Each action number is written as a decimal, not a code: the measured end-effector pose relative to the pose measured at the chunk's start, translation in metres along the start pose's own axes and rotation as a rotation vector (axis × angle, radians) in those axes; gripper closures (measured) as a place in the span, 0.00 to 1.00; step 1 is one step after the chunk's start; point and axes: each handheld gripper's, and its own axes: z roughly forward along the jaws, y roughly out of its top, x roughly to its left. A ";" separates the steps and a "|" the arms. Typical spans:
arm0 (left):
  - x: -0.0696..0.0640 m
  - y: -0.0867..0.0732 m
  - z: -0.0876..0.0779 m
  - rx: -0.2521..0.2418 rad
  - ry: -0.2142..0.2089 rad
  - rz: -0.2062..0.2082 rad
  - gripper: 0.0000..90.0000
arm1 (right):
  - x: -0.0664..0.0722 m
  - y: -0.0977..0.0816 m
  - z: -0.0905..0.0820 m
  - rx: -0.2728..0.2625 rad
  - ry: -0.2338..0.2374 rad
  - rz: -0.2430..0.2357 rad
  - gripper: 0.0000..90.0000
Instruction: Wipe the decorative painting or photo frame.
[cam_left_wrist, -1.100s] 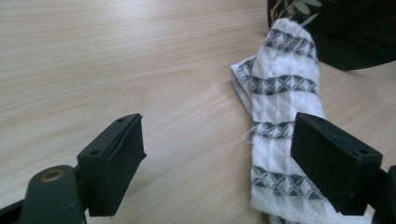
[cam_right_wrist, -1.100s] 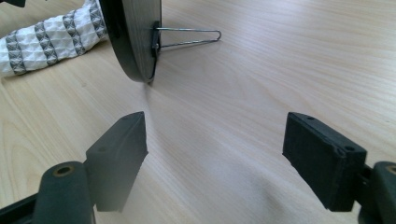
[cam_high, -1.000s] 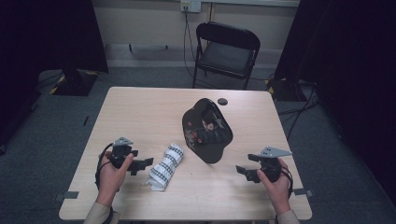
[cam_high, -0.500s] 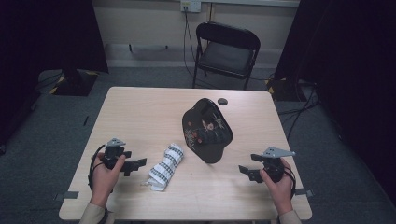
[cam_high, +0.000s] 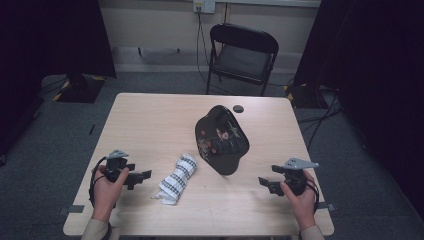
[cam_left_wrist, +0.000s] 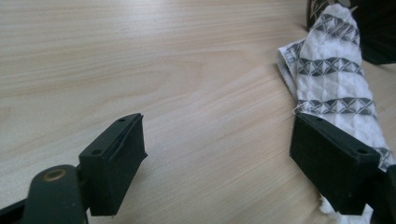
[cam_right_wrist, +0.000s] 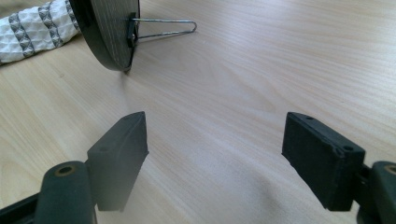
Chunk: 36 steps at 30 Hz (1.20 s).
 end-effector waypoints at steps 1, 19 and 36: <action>0.001 -0.001 0.000 0.009 -0.003 0.000 0.20 | 0.000 0.000 0.000 0.002 0.000 0.001 0.25; 0.008 -0.008 -0.001 0.035 0.021 0.004 0.21 | -0.009 -0.010 0.003 0.046 -0.013 0.016 0.25; 0.011 -0.016 0.000 0.027 0.024 0.017 0.20 | -0.009 -0.014 0.014 0.097 -0.027 -0.008 0.25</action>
